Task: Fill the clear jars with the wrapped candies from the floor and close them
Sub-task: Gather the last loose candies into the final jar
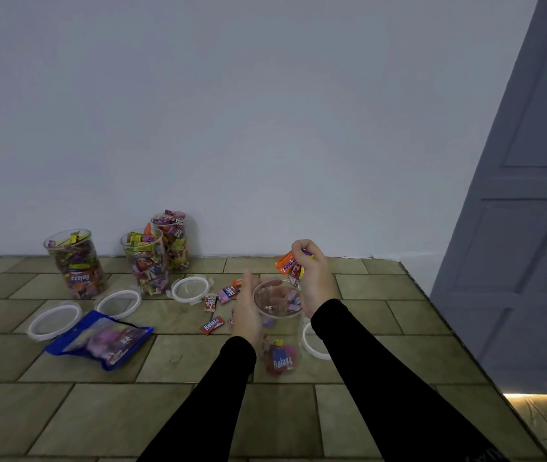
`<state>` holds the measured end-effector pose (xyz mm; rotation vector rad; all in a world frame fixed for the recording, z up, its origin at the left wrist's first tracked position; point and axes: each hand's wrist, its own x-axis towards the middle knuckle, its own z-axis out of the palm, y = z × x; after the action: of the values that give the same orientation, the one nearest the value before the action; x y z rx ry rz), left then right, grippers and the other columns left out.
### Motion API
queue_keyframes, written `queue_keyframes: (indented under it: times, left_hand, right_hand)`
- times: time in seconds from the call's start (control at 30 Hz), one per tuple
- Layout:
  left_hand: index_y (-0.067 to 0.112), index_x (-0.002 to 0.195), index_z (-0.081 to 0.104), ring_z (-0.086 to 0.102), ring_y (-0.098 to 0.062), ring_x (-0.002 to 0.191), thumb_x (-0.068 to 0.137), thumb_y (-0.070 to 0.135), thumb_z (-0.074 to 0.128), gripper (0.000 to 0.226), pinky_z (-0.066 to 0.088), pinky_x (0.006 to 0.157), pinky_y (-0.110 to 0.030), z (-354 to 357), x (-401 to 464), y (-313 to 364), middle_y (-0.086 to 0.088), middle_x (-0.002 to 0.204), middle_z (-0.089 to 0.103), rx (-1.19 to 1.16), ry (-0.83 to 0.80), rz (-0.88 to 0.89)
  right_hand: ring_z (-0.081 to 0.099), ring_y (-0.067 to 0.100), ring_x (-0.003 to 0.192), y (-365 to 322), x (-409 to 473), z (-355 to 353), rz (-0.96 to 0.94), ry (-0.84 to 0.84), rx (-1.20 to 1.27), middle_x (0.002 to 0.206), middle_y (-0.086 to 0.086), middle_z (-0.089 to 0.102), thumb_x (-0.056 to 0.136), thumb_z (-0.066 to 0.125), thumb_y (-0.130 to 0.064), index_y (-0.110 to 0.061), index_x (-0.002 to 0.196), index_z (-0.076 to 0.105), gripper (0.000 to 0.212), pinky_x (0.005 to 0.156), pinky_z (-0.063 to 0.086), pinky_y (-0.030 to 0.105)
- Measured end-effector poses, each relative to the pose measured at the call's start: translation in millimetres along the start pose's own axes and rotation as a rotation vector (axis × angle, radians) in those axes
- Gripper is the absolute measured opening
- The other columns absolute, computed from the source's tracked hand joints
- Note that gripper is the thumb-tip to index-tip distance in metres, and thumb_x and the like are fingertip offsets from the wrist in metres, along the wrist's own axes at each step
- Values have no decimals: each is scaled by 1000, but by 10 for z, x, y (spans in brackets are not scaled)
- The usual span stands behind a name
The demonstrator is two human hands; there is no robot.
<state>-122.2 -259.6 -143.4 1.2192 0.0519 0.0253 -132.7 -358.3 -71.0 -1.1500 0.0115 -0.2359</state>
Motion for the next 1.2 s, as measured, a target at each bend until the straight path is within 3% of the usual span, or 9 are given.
queue_keyframes:
  times: [0.23, 0.43, 0.6, 0.7, 0.83, 0.87, 1.0, 1.2]
  left_hand:
    - [18, 74, 78, 62, -31, 74, 92, 66, 32, 69, 41, 68, -39, -20, 45, -25, -16, 80, 73, -23, -5, -8]
    - [14, 75, 77, 65, -25, 64, 96, 61, 29, 70, 45, 66, -35, -19, 40, -19, -11, 76, 74, -39, -2, 7]
    - [18, 68, 78, 64, -23, 55, 95, 61, 32, 68, 38, 60, -35, -3, 47, -21, -12, 73, 73, -76, -8, 4]
    - [23, 78, 79, 67, -28, 67, 93, 65, 36, 62, 41, 71, -42, -34, 80, -60, -16, 83, 74, -70, -6, 1]
    - [18, 92, 78, 61, -37, 96, 94, 63, 35, 62, 46, 86, -51, -49, 119, -77, -22, 105, 68, -92, -20, -6]
    - [17, 91, 78, 62, -36, 95, 96, 61, 33, 63, 47, 88, -51, -43, 121, -72, -21, 104, 68, -95, -15, -5]
    - [15, 77, 78, 64, -28, 65, 95, 60, 35, 66, 45, 68, -37, -22, 110, -68, -16, 81, 72, -92, 7, -5]
    - [13, 75, 78, 63, -30, 73, 96, 59, 34, 68, 45, 77, -42, -18, 94, -44, -16, 83, 72, -93, -9, -55]
  right_hand:
    - [45, 10, 52, -46, -60, 0, -6, -12, -29, 73, -2, 48, 87, 58, 3, -14, 73, 49, 24, 40, 39, 16]
    - [41, 12, 54, -10, -53, 5, -76, -11, -156, 65, -1, 44, 84, 55, 10, -14, 76, 51, 25, 47, 37, 17]
    - [50, 17, 49, -3, -61, 17, -19, -24, -114, 59, 3, 49, 89, 55, 2, -16, 83, 54, 19, 44, 38, 22]
    - [59, 22, 47, -12, -87, 34, 14, -70, -60, 56, 8, 56, 95, 53, -6, -15, 89, 55, 10, 48, 48, 27]
    - [61, 25, 53, -34, -122, 33, -28, -115, -112, 61, 15, 60, 95, 51, -2, -8, 92, 55, 7, 53, 51, 27]
    - [61, 22, 53, -37, -128, 30, -35, -123, -118, 63, 15, 60, 95, 51, 0, -6, 92, 55, 8, 51, 51, 25]
    - [67, 22, 69, -22, -131, 39, -4, -129, -137, 74, 10, 68, 93, 54, -2, -9, 88, 59, 11, 55, 51, 31]
    - [68, 23, 79, -10, -109, 23, -64, -143, -180, 82, 6, 71, 93, 56, -5, -9, 87, 62, 8, 56, 54, 24]
